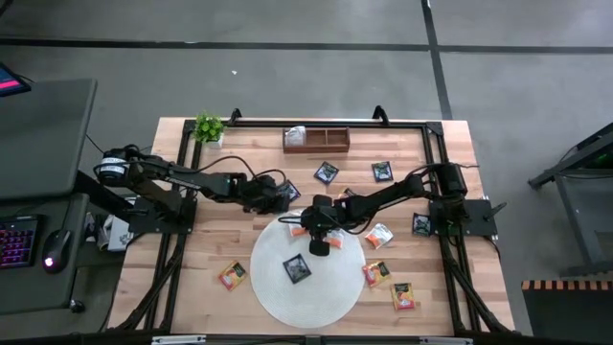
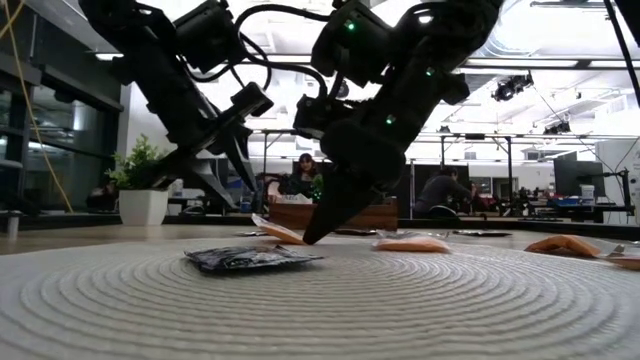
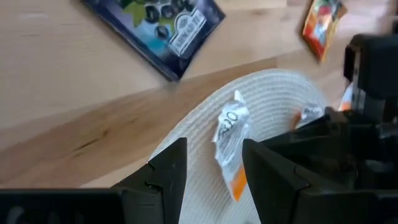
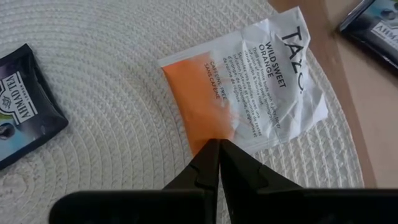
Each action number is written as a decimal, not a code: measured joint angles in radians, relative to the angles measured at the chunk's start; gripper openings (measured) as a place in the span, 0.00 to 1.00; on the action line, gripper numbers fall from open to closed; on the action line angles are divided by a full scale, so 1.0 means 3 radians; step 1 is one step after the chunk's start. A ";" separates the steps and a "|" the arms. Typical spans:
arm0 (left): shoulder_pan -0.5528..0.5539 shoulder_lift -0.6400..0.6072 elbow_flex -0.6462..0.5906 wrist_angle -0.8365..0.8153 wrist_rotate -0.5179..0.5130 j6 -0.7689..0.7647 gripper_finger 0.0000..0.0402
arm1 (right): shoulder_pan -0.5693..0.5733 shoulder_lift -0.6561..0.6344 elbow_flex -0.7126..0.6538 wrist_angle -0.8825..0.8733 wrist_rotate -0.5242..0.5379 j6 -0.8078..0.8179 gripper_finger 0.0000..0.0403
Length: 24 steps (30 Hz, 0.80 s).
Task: Pick & Place Tea
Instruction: Put the white tea bag into the left section of the wooden organizer
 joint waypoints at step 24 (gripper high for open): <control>0.0000 0.0529 0.0005 0.0708 0.0236 -0.0149 0.38 | 0.0000 0.0001 -0.0003 0.0103 0.0027 0.0018 0.03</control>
